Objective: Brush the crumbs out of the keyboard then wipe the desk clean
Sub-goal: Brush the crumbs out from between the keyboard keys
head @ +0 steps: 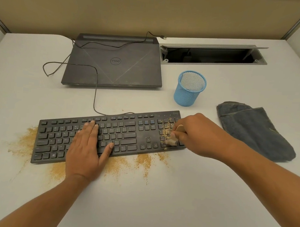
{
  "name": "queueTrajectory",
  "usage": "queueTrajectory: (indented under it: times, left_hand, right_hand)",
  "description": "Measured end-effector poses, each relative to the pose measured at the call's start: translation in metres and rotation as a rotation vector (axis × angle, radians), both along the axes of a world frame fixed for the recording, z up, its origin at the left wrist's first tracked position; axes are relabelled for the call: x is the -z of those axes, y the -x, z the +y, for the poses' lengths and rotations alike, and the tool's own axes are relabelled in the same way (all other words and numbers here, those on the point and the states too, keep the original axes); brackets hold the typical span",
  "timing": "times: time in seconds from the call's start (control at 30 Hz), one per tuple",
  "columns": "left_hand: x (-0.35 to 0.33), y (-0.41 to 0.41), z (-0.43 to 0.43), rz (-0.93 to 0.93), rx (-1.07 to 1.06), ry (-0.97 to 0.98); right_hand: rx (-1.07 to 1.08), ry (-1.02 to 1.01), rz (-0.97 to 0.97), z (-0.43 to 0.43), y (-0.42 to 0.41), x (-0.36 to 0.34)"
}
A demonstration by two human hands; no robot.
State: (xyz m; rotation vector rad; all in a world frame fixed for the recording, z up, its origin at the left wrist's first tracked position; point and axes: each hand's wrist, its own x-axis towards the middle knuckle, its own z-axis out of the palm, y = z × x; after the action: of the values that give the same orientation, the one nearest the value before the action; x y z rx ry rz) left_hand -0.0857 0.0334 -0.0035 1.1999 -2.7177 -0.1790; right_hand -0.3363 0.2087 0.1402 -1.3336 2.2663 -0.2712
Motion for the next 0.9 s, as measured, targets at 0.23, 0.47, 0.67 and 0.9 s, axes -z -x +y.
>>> queueTrajectory:
  times: [0.23,0.47,0.67,0.9]
  left_hand:
    - [0.000,0.000,0.000,-0.010,0.002,-0.001]
    - [0.000,0.000,0.000,-0.011,0.000,-0.010]
    - [0.001,0.000,-0.001,-0.014,0.004,-0.015]
    - [0.001,0.000,-0.001,-0.015,0.002,-0.016]
  right_hand:
    - [-0.028,-0.058,0.127,-0.012,-0.005,0.000]
    - [-0.031,-0.059,-0.024,-0.010,-0.012,-0.002]
    - [-0.010,0.050,0.024,0.001,-0.014,0.003]
    - [0.319,0.194,0.093,0.026,-0.009,0.022]
